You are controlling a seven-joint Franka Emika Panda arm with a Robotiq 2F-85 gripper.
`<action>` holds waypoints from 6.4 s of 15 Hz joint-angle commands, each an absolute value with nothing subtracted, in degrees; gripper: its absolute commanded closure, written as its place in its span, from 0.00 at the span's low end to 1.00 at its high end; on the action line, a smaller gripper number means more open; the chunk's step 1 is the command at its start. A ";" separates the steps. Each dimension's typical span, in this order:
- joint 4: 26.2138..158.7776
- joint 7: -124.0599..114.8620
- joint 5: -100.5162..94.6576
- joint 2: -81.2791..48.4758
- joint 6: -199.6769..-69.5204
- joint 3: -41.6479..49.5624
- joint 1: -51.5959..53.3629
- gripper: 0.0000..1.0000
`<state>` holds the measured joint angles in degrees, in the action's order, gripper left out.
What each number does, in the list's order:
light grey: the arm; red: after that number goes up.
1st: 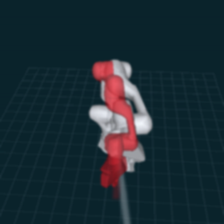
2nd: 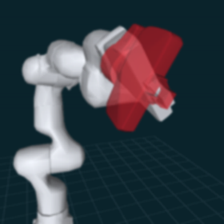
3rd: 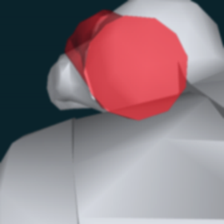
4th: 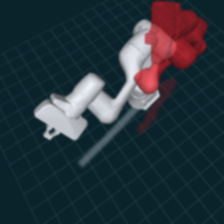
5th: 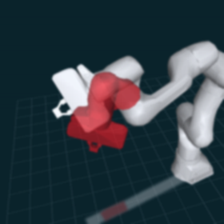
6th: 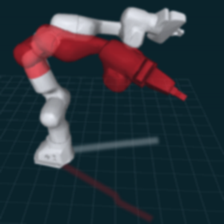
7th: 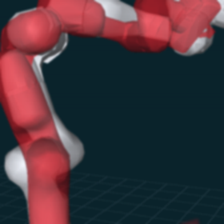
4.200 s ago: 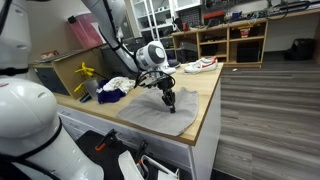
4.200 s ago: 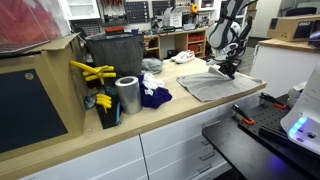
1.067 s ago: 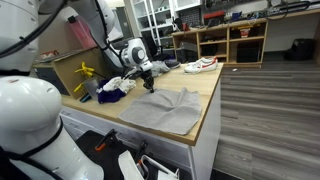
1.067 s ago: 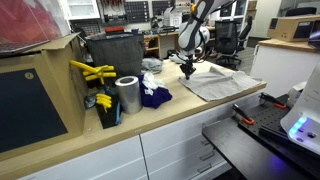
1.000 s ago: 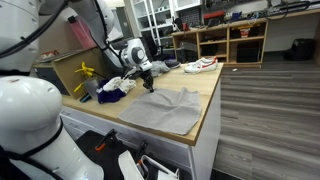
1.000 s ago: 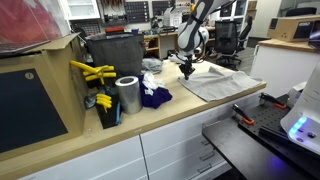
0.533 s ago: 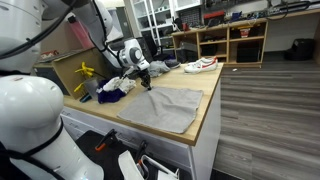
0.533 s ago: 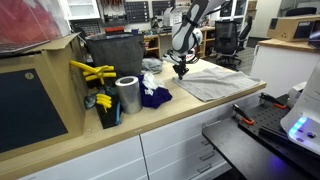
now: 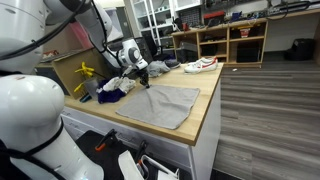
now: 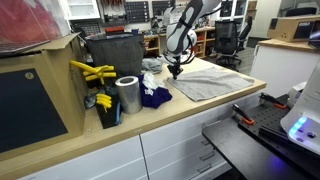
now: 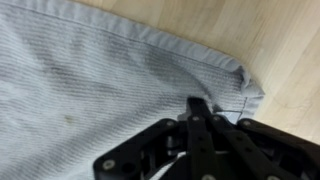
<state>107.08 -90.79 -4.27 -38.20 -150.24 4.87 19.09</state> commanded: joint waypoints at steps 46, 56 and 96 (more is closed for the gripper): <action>145.06 -82.89 -19.86 -17.20 -151.71 13.70 9.27 1.00; 146.21 -82.87 -20.34 -14.90 -149.98 12.20 9.40 1.00; 117.93 -1.89 -8.50 0.23 -120.00 2.87 -2.48 0.00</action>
